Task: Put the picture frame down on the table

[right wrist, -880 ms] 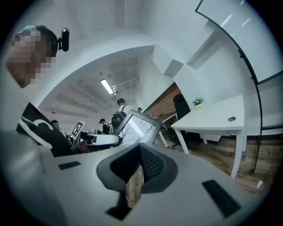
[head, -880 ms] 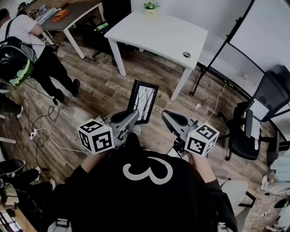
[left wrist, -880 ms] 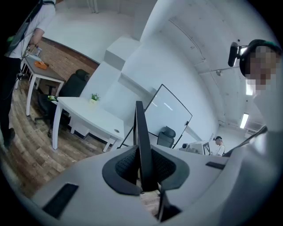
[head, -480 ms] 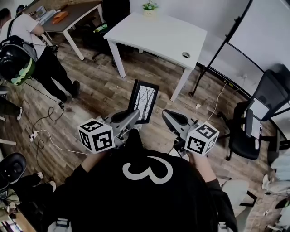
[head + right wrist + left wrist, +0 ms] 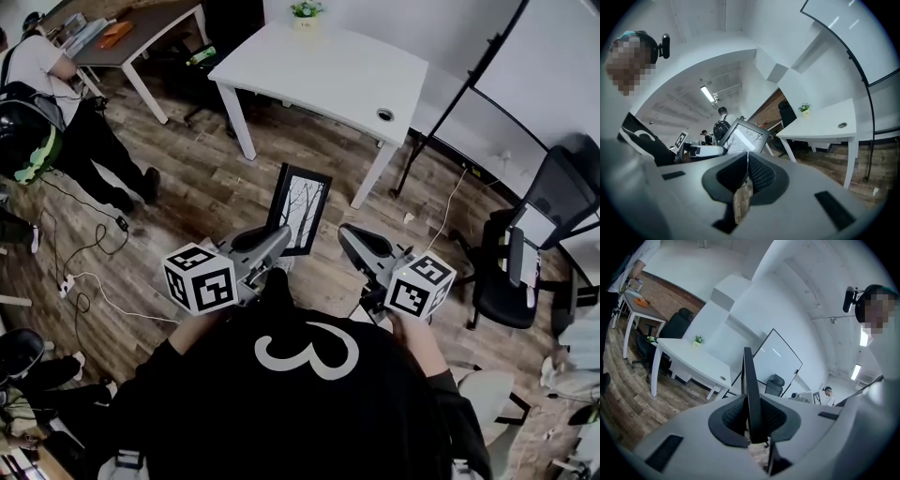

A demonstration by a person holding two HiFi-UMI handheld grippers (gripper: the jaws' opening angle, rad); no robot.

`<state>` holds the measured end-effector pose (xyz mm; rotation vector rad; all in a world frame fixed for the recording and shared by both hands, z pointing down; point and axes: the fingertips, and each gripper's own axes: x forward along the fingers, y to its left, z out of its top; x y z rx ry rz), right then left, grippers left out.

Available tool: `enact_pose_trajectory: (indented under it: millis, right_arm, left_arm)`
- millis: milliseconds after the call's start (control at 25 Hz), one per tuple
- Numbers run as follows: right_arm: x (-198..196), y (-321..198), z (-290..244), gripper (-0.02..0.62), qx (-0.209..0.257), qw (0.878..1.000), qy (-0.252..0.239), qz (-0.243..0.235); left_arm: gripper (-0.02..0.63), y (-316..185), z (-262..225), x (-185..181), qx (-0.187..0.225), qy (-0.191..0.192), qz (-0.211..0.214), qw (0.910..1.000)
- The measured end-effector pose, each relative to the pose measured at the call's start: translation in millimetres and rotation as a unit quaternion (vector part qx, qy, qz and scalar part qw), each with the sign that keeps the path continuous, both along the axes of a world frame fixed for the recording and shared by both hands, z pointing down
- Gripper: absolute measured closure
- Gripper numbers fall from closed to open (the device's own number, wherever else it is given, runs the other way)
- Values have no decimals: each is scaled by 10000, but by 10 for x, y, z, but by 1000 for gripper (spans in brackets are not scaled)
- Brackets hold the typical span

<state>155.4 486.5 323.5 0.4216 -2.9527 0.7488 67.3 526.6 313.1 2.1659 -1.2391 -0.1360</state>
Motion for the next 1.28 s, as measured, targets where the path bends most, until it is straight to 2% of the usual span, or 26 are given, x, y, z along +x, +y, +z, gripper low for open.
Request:
enact_pose_trajectory:
  millis: [680, 960, 1280]
  right_arm:
    - [-616, -1114, 186, 571, -598, 9975, 118, 364]
    - [-1070, -1896, 64, 571, -649, 9963, 172, 535]
    - [-1108, -2176, 75, 571, -476, 9941, 189, 957]
  left_arm:
    - [546, -1208, 126, -622, -427, 194, 416, 9980]
    - [546, -2064, 12, -1084, -510, 265, 621, 9964]
    - [546, -2430, 18, -1206, -305, 341, 981, 9941]
